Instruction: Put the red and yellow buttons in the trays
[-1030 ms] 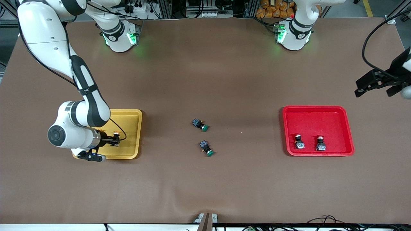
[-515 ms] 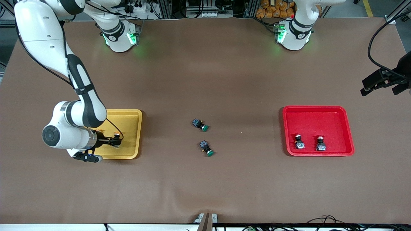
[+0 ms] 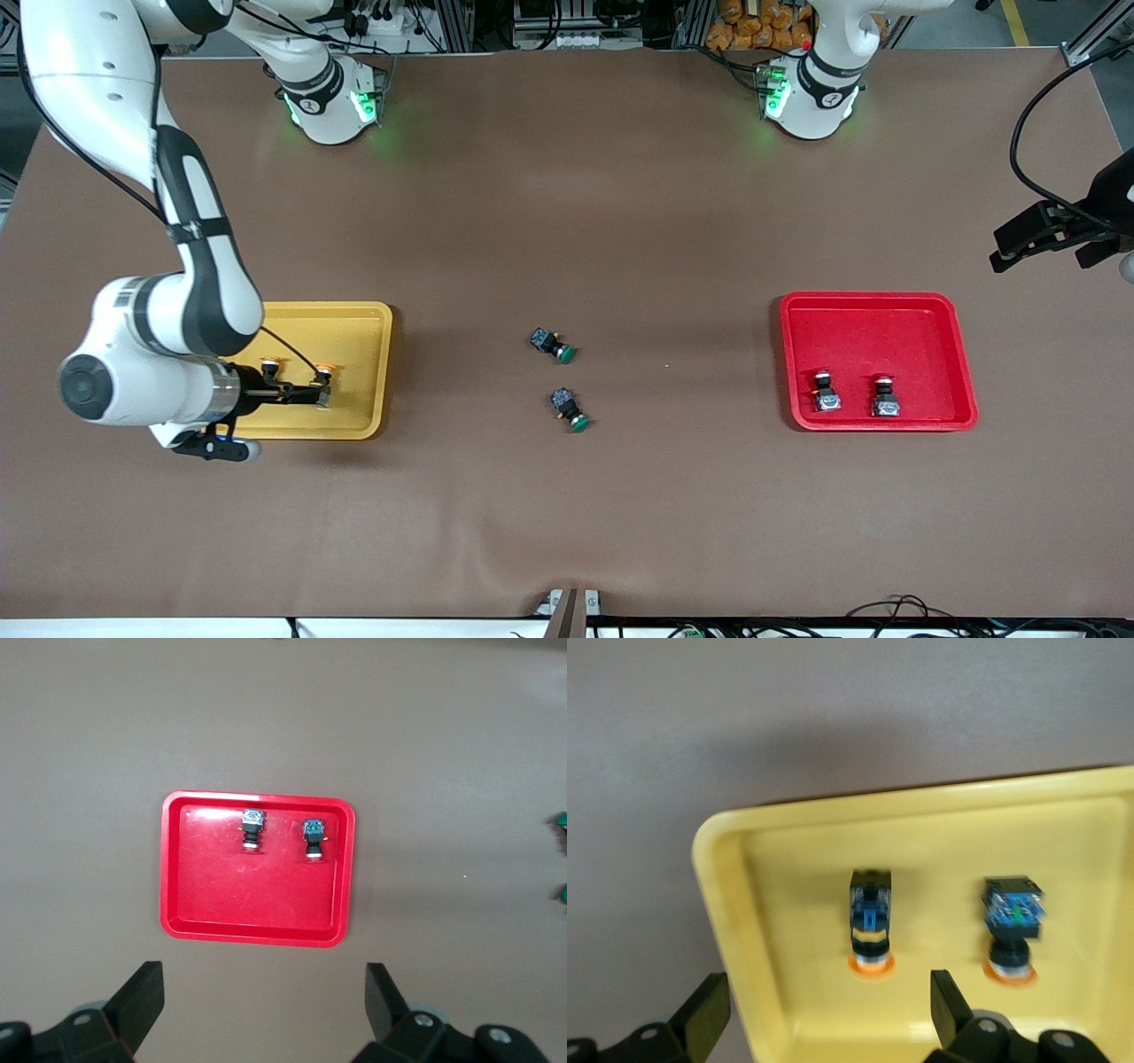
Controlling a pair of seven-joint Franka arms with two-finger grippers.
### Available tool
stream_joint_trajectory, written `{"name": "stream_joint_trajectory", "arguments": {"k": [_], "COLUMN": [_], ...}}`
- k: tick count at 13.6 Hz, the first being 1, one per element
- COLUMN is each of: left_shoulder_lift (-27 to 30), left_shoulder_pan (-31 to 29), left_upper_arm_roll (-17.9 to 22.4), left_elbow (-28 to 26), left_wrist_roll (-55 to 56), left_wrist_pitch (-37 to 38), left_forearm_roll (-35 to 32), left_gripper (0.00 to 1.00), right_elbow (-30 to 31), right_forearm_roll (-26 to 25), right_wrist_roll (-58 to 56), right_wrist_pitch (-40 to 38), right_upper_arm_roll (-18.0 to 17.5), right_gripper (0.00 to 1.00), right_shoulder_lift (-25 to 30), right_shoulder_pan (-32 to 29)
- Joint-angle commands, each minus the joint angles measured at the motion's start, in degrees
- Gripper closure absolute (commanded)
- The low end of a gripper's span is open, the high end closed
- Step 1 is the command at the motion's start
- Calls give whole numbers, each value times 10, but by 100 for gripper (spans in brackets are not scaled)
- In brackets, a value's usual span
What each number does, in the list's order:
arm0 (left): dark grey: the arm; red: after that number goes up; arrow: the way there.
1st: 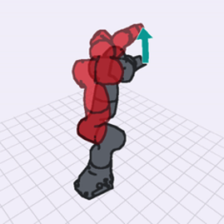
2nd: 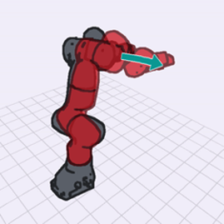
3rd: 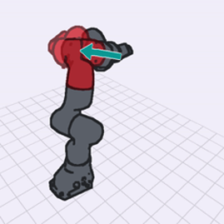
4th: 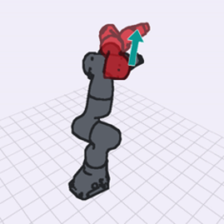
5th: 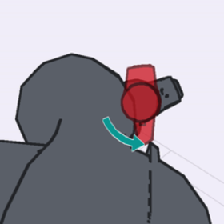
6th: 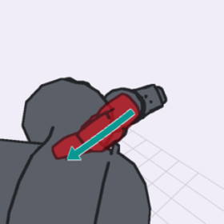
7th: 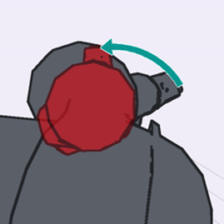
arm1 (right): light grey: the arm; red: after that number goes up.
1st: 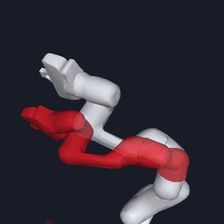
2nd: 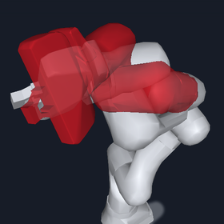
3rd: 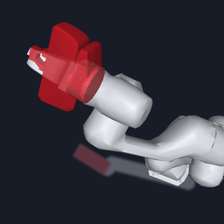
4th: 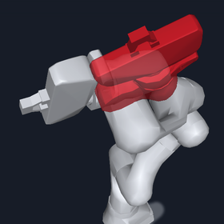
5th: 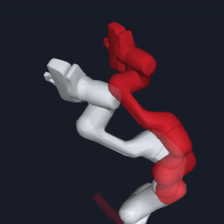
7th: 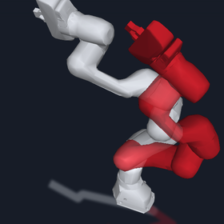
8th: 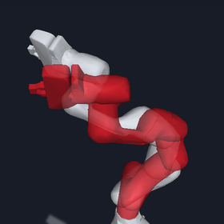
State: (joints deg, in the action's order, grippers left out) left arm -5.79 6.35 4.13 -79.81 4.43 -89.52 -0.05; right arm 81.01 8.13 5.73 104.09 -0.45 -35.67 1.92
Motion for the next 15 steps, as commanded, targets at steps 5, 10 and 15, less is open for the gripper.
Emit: {"name": "stream_joint_trajectory", "arguments": {"k": [5, 10, 15], "left_shoulder_lift": [5, 4, 4], "left_shoulder_pan": [6, 8, 7], "left_upper_arm_roll": [-3, -2, -3], "left_elbow": [8, 10, 11], "left_wrist_roll": [5, 3, 3], "left_wrist_pitch": [5, 2, 2], "left_forearm_roll": [-6, -6, -4], "left_gripper": [0, 0, 0], "right_elbow": [-165, -175, -196], "right_forearm_roll": [-19, -72, -68], "right_wrist_roll": [-8, -9, -3], "right_wrist_pitch": [-176, -230, -307], "right_upper_arm_roll": [9, -14, -10], "right_gripper": [0, 0, 0], "right_shoulder_lift": [14, 115, 192], "right_shoulder_pan": [-34, -48, -50]}}
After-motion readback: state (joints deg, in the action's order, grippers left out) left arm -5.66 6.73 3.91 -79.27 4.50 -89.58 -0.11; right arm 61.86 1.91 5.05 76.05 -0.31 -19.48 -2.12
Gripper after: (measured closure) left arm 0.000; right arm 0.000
